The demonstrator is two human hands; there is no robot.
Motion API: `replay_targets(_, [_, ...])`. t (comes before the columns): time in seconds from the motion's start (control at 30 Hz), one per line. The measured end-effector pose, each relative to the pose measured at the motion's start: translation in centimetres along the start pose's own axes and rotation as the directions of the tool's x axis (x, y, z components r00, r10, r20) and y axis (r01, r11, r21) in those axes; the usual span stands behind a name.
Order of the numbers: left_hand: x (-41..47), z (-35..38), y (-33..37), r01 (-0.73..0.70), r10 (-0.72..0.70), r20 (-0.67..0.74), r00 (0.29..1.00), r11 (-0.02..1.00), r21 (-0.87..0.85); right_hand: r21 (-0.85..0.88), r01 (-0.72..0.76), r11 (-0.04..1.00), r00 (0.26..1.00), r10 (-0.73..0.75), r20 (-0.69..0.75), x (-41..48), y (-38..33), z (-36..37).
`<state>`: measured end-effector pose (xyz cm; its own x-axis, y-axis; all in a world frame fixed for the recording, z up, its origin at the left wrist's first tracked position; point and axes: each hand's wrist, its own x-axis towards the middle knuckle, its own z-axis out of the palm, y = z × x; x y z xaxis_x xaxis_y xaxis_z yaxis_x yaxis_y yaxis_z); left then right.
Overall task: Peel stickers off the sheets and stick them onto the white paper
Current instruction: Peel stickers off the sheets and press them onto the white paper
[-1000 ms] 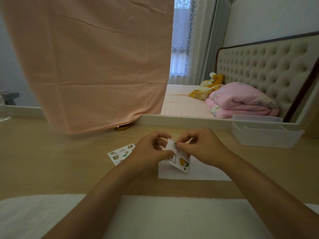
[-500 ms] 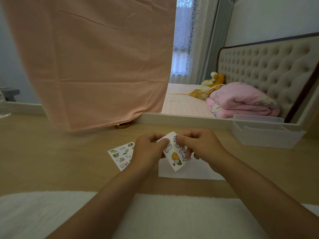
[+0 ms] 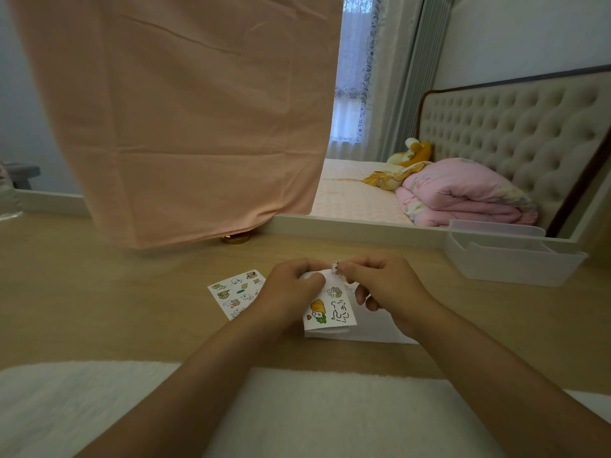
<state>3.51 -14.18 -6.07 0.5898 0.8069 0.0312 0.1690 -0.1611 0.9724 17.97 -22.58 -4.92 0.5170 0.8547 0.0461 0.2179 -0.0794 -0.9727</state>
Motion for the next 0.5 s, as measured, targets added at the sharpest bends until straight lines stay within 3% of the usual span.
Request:
replay_targets(0.1, [-0.1, -0.3, -0.3, 0.007, -0.008, 0.022, 1.000, 0.998, 0.069, 0.064, -0.060, 0.996, 0.998, 0.062, -0.029, 0.3, 0.2, -0.4])
replay_targets(0.17, [0.1, -0.7, -0.9, -0.031, 0.023, 0.034, 0.999, 0.970, 0.243, 0.101, -0.100, 0.990, 0.995, 0.101, -0.011, 0.5, 0.3, -0.6])
replay_targets(0.23, [0.6, -1.0, -1.7, -0.113, 0.121, 0.025, 0.992, 0.814, 0.570, 0.155, -0.146, 0.977, 0.989, 0.144, 0.022, 0.6, 0.4, -0.6])
replay_targets(0.3, [0.7, -1.0, -1.8, -0.169, 0.271, -0.038, 0.962, 0.696, 0.698, 0.201, -0.190, 0.961, 0.981, 0.182, 0.060, 0.6, 0.4, -0.6])
replay_targets(0.37, [0.7, -0.8, -1.5, -0.200, 0.323, -0.106, 0.941, 0.779, 0.595, 0.240, -0.215, 0.947, 0.975, 0.197, 0.099, 0.6, 0.4, -0.5])
replay_targets(0.43, [0.4, -0.2, -1.0, -0.166, 0.218, -0.139, 0.966, 0.936, 0.311, 0.280, -0.222, 0.934, 0.972, 0.189, 0.142, 0.6, 0.6, -0.4])
replay_targets(0.5, [0.1, 0.4, -0.6, -0.098, 0.108, -0.122, 0.987, 0.991, 0.086, 0.308, -0.216, 0.927, 0.970, 0.166, 0.179, 0.6, 0.7, -0.3])
